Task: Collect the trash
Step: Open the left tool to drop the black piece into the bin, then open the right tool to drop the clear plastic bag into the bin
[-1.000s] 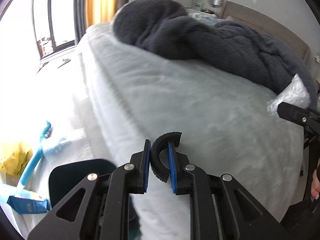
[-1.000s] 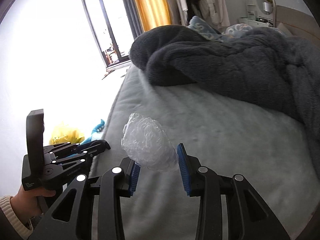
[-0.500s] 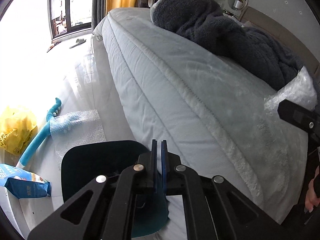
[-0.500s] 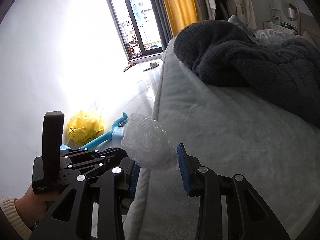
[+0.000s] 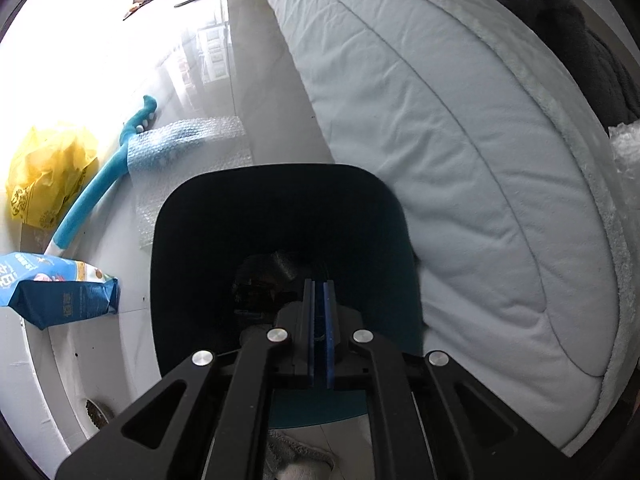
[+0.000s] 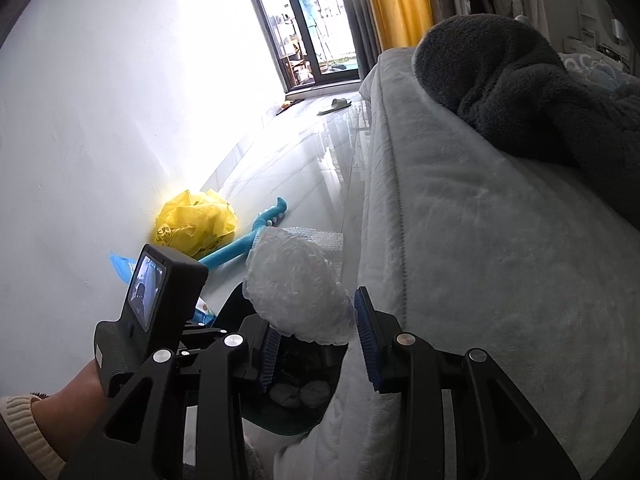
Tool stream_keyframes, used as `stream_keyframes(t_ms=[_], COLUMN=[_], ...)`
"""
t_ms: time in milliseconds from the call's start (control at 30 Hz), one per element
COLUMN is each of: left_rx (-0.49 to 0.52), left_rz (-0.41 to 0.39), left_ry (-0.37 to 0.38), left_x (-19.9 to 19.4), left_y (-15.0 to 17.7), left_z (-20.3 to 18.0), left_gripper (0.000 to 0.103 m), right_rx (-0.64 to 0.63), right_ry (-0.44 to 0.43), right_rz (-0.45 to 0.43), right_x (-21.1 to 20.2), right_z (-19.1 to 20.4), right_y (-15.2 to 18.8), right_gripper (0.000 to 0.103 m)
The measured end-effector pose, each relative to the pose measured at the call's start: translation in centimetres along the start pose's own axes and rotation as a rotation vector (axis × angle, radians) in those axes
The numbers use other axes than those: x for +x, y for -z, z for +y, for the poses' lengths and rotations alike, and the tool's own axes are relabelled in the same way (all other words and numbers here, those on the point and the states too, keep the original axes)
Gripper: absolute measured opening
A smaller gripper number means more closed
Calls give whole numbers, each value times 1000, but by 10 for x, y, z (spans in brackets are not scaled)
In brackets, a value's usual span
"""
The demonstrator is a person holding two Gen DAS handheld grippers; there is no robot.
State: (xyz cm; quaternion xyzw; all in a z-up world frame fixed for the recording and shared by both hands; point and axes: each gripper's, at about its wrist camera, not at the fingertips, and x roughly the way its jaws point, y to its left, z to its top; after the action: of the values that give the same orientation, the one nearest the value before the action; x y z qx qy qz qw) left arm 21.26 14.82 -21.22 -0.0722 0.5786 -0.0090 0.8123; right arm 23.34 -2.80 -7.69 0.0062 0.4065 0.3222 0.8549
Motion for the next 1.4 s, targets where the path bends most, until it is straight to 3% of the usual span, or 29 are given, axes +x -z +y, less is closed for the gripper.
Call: stream_keyframes(t_ms=[100,167,233,633,1067,1267,1400], left_rx=[-20,-29,-39,-66,-46,-12,20], left_rz=[-16,-32,-60,-283,-503,-609,-664], left_ry=[-16,-27,-46,-40,-45,-67,-76], left_x=[-6,-11,-20,-81,-136,-160,-175], left_y=[4,5,6,11,19,24,26], left_z=[16,24,33,68,83,76,68], left_gripper=[13,24,45,77,90,91,93], right_rx=[-16,-22,-25,-37,-11,2,-29], right_ry=[-11,-16,-19,-3,75,96,109], right_rz=[30,51,75,218,390,452,439], right_x=[16,24,35,104,156,171,164], right_z=[12,19,25,57,58,57,62], right_y=[0,1,2,16,42,52,51], right_gripper=[36,36,36,36,38,54,59])
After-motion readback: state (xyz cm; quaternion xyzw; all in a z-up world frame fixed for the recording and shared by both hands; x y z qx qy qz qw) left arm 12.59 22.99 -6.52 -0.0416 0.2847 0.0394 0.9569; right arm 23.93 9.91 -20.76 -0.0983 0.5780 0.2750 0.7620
